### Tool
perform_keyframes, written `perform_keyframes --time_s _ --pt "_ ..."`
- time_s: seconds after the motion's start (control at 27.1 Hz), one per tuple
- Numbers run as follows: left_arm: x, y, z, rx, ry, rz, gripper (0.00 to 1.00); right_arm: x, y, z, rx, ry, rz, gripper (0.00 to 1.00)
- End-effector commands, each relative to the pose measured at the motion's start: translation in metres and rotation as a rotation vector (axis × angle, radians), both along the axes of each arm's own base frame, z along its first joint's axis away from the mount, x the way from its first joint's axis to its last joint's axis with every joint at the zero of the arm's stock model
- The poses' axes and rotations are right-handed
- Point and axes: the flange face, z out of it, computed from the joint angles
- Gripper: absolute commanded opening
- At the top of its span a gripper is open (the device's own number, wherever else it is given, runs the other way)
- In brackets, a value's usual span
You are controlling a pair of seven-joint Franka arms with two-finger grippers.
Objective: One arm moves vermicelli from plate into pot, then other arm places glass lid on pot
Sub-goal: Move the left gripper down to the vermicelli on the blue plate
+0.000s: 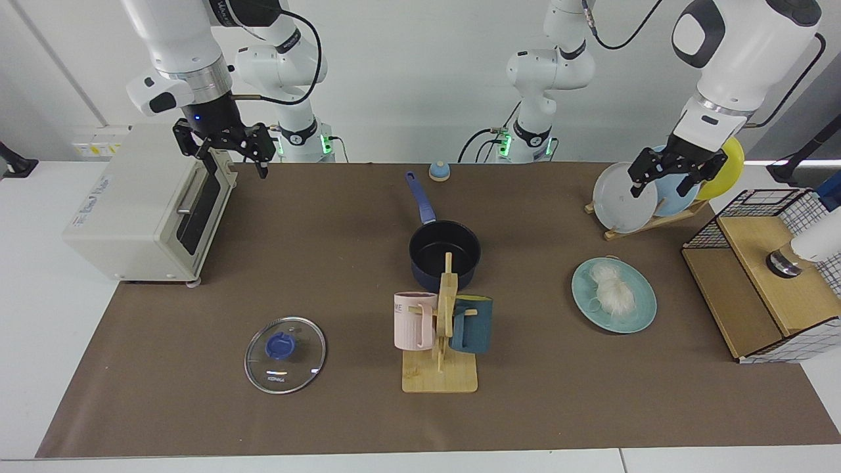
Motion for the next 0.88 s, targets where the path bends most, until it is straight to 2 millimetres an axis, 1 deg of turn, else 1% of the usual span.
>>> perform_keyframes --time_s 0.0,0.07,0.11,0.15,0.26,0.33,0.41,0.52,0.63,0.77,0.85 --pt "0.033 0.007 -0.046 0.020 -0.002 0.010 1.00 0.000 -0.003 0.001 0.027 -0.003 0.015 1.00" --pt "0.047 0.009 -0.070 0.019 -0.003 0.019 1.00 0.000 -0.003 0.001 0.027 -0.003 0.015 1.00" --pt "0.053 0.011 -0.077 0.019 -0.013 0.021 1.00 0.000 -0.003 0.001 0.027 -0.003 0.015 1.00" --pt "0.056 0.013 -0.077 0.020 -0.036 0.022 1.00 0.000 -0.003 0.001 0.027 -0.003 0.015 1.00" --pt "0.059 0.026 -0.089 0.020 -0.038 0.044 1.00 0.001 -0.004 0.001 0.027 -0.003 0.014 1.00" --pt "0.068 0.027 -0.111 0.012 -0.019 0.055 1.00 0.001 -0.004 0.001 0.027 -0.003 0.014 1.00" --pt "0.073 0.024 -0.127 0.003 -0.009 0.055 1.00 0.001 -0.004 0.001 0.027 -0.003 0.014 1.00" --pt "0.072 0.023 -0.152 0.000 0.029 0.063 1.00 0.001 -0.004 0.001 0.027 -0.003 0.014 1.00" --pt "0.074 0.022 -0.169 -0.011 0.033 0.106 1.00 0.001 -0.004 0.001 0.027 -0.003 0.014 1.00" --pt "0.081 0.009 -0.206 -0.022 0.054 0.159 1.00 0.001 -0.004 0.001 0.027 -0.003 0.014 1.00" --pt "0.080 0.005 -0.223 -0.020 0.068 0.164 1.00 0.001 -0.004 0.001 0.027 -0.003 0.014 1.00"
